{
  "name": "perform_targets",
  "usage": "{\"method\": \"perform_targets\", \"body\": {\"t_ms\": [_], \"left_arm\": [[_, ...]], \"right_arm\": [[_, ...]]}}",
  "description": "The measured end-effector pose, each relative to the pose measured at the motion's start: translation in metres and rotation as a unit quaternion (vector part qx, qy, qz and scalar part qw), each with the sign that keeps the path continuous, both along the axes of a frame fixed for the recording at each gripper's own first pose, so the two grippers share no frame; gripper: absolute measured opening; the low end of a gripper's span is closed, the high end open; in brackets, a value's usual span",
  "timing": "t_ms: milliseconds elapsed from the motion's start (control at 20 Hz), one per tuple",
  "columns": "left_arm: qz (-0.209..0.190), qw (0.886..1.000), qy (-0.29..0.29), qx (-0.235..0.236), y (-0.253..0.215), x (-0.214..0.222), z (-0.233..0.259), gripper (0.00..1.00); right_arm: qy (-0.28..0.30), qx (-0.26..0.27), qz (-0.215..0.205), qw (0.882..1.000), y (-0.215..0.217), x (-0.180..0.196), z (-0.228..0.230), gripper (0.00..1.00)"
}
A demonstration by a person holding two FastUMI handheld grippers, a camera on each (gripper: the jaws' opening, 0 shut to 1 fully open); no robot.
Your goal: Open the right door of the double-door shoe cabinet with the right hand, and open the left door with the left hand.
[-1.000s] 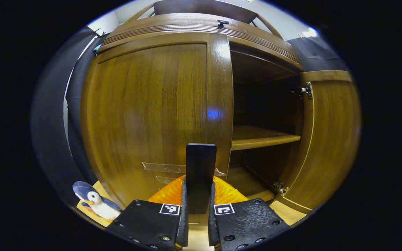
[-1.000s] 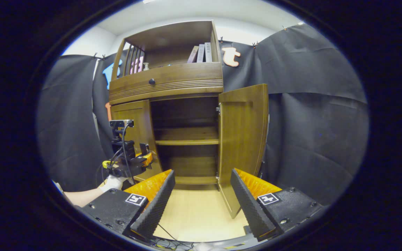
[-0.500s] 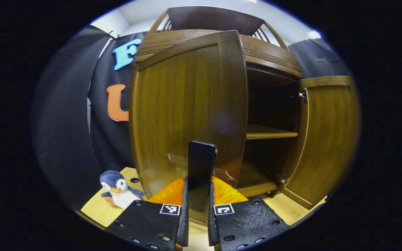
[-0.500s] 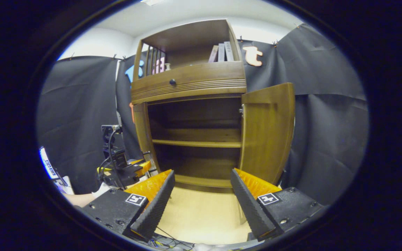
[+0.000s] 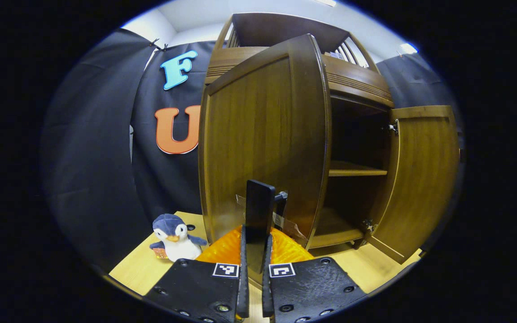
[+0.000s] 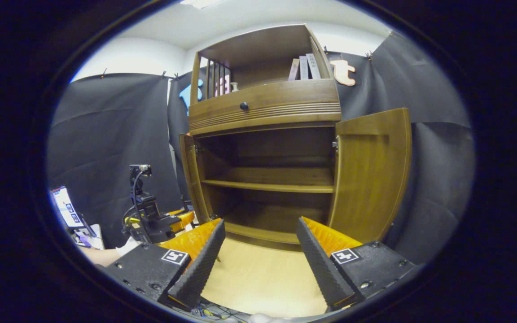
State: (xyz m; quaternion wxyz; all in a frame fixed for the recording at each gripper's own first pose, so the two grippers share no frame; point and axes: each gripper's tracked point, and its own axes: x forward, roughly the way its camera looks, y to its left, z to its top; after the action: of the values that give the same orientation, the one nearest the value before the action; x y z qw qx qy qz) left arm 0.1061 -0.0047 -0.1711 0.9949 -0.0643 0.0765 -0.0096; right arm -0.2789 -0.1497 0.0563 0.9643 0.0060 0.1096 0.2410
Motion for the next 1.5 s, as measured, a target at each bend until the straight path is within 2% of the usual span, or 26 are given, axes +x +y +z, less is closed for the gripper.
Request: {"method": "perform_targets", "body": {"t_ms": [50, 100, 550, 700, 1200, 1500], "left_arm": [[-0.003, 1.000, -0.005, 0.002, 0.002, -0.008, 0.002, 0.12], [-0.007, 1.000, -0.004, 0.006, 0.003, -0.010, 0.001, 0.03], [-0.044, 0.999, -0.020, -0.004, 0.028, -0.024, 0.000, 0.03], [-0.035, 0.999, -0.014, 0.012, 0.047, -0.030, -0.002, 0.03], [-0.025, 0.999, -0.023, -0.025, 0.129, -0.036, -0.007, 0.02], [-0.081, 0.996, -0.031, -0.030, 0.155, -0.031, -0.010, 0.01]], "right_arm": [[0.003, 0.004, 0.005, 1.000, 0.004, 0.001, 0.000, 0.99], [0.004, 0.007, 0.008, 1.000, 0.008, 0.002, 0.001, 1.00], [-0.005, 0.008, 0.016, 1.000, 0.035, 0.012, 0.007, 1.00], [-0.006, 0.008, 0.020, 1.000, 0.049, 0.009, 0.005, 1.00], [0.000, 0.021, 0.001, 1.000, 0.080, 0.007, 0.000, 1.00], [-0.011, 0.007, -0.035, 0.999, 0.081, 0.006, 0.004, 1.00]]}}
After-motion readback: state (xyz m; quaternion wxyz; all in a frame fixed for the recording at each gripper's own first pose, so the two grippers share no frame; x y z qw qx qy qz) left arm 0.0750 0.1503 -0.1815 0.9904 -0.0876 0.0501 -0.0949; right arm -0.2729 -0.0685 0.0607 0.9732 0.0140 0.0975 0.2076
